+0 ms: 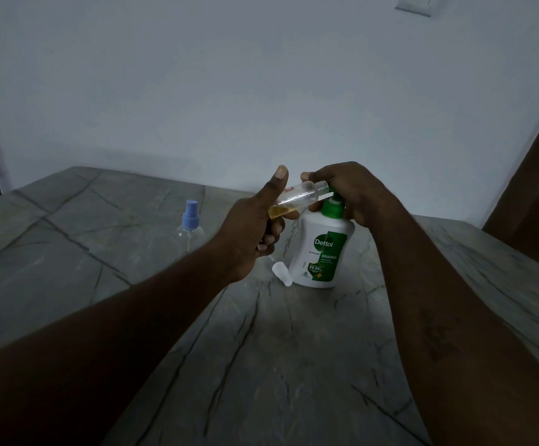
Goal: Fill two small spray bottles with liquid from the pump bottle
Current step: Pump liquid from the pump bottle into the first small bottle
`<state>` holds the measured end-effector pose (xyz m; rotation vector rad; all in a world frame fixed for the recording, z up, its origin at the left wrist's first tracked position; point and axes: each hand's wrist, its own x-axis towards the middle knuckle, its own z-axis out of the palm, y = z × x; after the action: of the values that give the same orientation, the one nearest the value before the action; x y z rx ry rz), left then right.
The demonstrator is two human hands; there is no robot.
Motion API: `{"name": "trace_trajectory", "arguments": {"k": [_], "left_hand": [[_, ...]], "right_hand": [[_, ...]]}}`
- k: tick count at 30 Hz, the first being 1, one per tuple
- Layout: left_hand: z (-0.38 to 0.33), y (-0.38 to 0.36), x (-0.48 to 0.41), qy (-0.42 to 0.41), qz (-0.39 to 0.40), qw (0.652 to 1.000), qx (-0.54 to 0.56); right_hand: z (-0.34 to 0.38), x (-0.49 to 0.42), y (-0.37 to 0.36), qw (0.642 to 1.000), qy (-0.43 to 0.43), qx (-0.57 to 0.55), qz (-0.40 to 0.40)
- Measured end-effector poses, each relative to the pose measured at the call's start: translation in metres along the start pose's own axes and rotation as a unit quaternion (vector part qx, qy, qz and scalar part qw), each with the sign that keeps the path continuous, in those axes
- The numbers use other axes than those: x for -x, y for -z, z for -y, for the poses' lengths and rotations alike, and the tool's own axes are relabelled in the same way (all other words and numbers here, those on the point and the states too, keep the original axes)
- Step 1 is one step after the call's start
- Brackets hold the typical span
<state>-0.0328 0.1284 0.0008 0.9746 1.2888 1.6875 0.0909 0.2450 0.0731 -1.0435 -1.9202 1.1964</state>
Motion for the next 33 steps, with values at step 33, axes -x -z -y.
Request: {"name": "trace_trajectory", "arguments": {"k": [33], "left_hand": [[0.021, 0.013, 0.000, -0.021, 0.103, 0.989, 0.101]], "right_hand": [[0.000, -0.010, 0.005, 1.000, 0.024, 0.012, -0.011]]}}
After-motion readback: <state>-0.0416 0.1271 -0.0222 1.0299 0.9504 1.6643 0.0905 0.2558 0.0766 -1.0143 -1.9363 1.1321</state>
